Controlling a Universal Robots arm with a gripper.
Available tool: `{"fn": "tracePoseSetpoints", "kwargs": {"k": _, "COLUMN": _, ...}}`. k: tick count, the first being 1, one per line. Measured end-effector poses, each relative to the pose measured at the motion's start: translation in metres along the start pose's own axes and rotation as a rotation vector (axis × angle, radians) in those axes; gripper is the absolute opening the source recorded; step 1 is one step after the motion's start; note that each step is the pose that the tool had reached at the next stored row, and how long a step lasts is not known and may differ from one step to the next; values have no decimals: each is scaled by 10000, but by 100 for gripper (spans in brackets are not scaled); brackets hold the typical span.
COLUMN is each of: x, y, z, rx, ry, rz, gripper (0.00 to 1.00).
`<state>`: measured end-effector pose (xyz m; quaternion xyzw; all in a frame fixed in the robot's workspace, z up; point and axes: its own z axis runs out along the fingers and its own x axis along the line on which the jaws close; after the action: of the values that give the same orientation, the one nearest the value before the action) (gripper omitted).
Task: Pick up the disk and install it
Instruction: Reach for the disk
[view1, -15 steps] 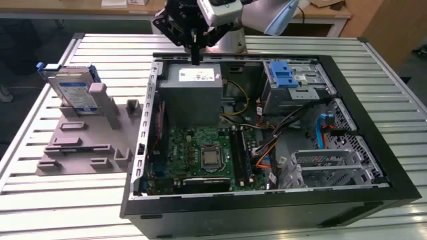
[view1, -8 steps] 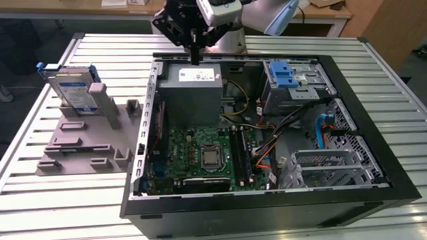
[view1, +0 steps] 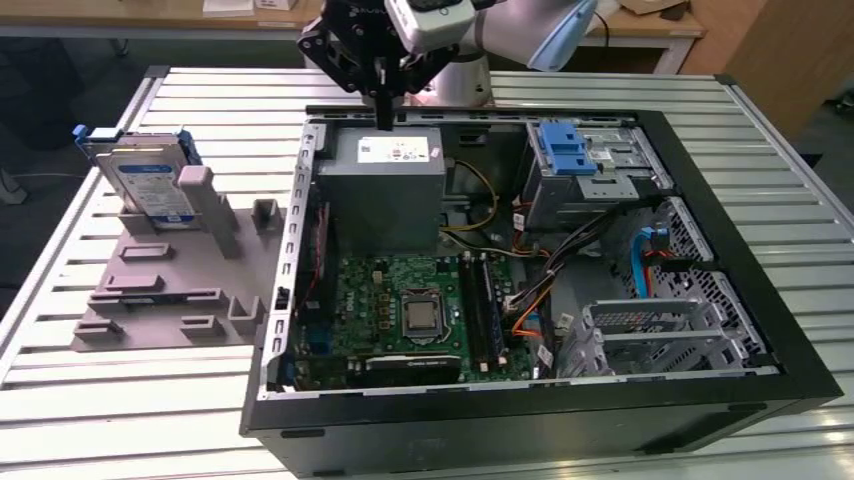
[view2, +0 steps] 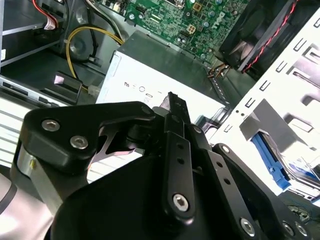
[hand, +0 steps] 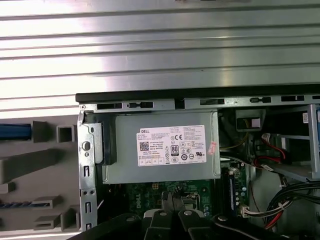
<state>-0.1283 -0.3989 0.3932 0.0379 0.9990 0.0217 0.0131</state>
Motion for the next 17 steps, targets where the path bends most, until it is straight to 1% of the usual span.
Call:
{"fn": "tracePoseSetpoints", "kwargs": {"k": 12, "x": 67, "y": -5, "z": 0, "rx": 0, "ry": 0, "rz": 1, "gripper": 11}}
{"fn": "tracePoseSetpoints", "kwargs": {"k": 17, "x": 72, "y": -6, "z": -1, "rx": 0, "ry": 0, "rz": 0, "gripper": 11}}
